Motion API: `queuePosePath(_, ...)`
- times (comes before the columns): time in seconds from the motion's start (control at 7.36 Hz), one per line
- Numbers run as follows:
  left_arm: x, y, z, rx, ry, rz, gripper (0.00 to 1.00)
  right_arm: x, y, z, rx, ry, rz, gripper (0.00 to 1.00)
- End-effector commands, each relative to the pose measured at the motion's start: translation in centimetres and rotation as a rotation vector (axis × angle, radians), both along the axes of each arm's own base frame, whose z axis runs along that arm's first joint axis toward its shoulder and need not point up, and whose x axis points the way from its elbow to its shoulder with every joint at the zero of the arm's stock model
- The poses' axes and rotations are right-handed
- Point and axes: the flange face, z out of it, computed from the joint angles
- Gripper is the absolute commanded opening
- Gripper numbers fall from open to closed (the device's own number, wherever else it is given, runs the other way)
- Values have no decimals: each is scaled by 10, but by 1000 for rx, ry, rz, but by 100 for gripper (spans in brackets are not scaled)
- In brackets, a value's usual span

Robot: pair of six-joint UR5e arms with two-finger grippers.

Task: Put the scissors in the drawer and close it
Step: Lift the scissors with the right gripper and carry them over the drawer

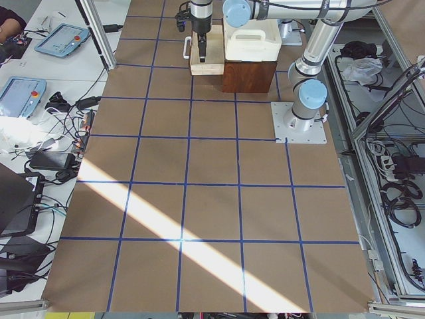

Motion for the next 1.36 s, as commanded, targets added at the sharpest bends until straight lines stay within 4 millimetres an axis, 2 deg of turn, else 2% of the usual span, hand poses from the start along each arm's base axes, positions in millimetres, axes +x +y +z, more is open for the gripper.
queuePosePath(0.0,0,0,0,0,0,0,100,46,-39,83,-84,-43,2,0)
queuePosePath(0.14,1,1,2,-5,0,1,100,86,-55,109,-83,-54,35,0)
queuePosePath(0.27,1,1,2,-3,-1,1,100,128,-67,131,-81,-67,-9,0)
queuePosePath(0.41,1,2,3,-8,0,1,100,177,-73,163,-98,-85,-34,0)
queuePosePath(0.54,1,2,3,-8,0,3,100,233,-73,174,-94,-116,-88,0)
queuePosePath(0.68,1,2,3,-6,-2,3,100,302,-69,177,-98,-138,-70,0)
queuePosePath(0.82,1,2,3,-6,0,3,100,387,-54,180,-100,-169,-107,0)
queuePosePath(0.95,2,2,3,-6,-2,4,100,467,-36,175,-90,-192,-104,0)
queuePosePath(1.09,2,2,3,-6,-2,4,100,513,-28,165,-67,-201,-128,0)
queuePosePath(1.22,2,2,3,-6,-2,4,100,547,-17,161,-60,-202,-115,0)
